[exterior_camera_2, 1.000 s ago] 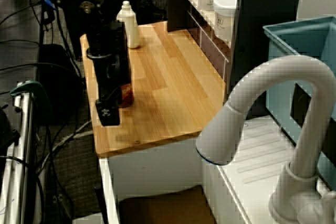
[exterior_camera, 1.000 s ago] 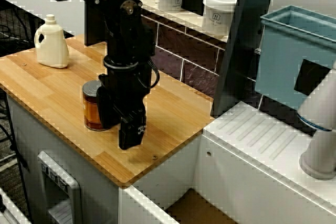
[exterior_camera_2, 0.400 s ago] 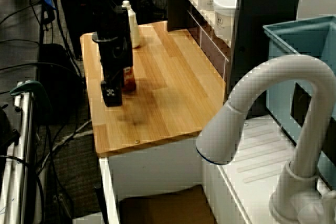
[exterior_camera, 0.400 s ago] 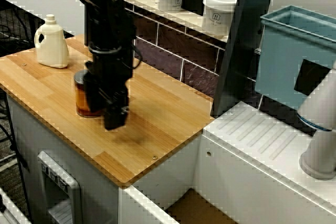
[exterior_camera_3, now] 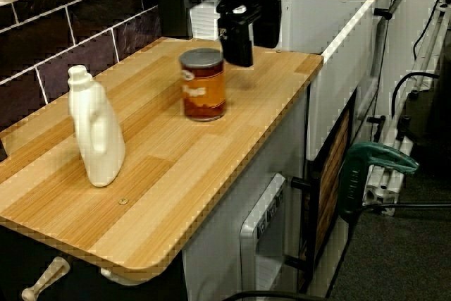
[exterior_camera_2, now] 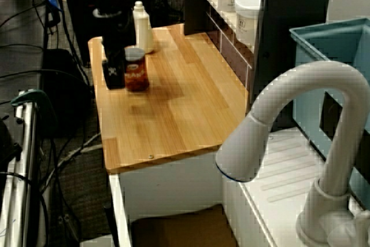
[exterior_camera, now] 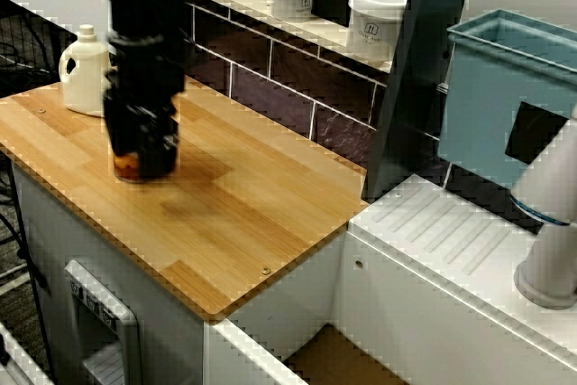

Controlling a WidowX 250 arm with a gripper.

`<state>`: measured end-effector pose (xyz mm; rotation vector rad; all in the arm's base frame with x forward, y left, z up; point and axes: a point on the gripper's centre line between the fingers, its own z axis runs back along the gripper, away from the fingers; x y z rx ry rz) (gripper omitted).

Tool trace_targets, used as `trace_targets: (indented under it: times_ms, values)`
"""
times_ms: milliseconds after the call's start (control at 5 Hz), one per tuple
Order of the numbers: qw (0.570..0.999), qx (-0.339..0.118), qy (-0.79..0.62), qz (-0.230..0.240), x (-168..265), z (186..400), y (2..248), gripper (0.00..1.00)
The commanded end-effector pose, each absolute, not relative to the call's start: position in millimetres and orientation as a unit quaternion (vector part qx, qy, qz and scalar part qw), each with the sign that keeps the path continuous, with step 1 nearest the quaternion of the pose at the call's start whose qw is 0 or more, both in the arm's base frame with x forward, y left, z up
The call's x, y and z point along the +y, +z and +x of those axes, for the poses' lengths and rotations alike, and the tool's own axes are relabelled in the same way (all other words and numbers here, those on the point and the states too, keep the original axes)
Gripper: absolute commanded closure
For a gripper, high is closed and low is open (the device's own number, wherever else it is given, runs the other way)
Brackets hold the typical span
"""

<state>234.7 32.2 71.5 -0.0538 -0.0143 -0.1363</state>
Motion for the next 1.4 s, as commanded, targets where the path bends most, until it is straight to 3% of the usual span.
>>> trace_targets:
  times_ms: [0,600,1200]
  values:
    - [0.998,-0.053,-0.030,-0.029,79,242,81,0.00]
    - [0.997,-0.046,-0.048,-0.033,85,213,65,0.00]
    - [0.997,-0.050,-0.051,-0.036,91,259,69,0.00]
